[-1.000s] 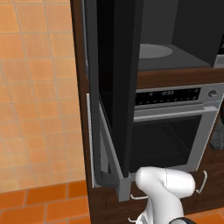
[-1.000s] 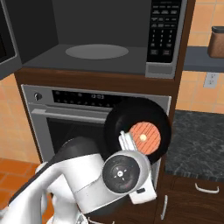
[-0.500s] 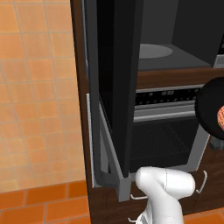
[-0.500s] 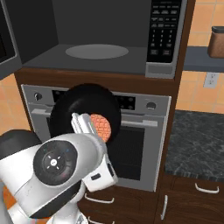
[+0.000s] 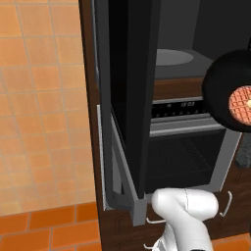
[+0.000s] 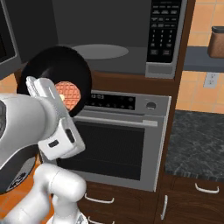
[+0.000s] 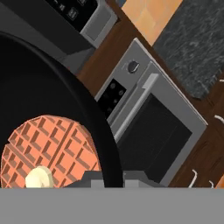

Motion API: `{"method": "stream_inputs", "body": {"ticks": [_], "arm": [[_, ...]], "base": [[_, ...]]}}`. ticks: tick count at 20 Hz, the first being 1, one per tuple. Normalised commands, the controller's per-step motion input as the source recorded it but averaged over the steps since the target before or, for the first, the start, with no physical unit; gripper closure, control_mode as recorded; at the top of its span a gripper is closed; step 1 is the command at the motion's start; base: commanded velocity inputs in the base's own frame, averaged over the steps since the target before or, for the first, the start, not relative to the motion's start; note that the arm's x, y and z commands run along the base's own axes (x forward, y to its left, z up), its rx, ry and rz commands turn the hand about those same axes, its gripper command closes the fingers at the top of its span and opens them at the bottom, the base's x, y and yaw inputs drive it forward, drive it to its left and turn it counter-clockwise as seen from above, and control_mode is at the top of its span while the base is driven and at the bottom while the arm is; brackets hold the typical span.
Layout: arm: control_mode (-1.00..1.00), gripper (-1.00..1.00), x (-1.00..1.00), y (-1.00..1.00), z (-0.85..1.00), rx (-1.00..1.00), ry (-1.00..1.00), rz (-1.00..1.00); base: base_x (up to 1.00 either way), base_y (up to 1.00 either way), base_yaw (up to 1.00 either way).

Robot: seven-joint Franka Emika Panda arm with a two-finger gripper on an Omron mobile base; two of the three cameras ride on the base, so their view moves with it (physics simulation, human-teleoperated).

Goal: Open the microwave, place the bowl with waffle inside the microwave, then close the microwave door and turn it on.

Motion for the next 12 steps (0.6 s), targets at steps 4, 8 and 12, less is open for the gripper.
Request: {"method": "stream_inputs", "body": {"ticks": [4, 8, 12], "arm": [[-1.00, 1.00, 0.11, 0.53, 0.89, 0.00, 0.00, 0.01], [-1.00, 1.00, 0.55, 0.52, 0.38, -0.01, 0.05, -0.05], [-1.00, 1.00, 0.75, 0.16, 0.01, -0.02, 0.07, -0.07]], "base": [[0.00, 0.00, 0.00], [0.00, 0.00, 0.00], [0.00, 0.00, 0.00]]}}
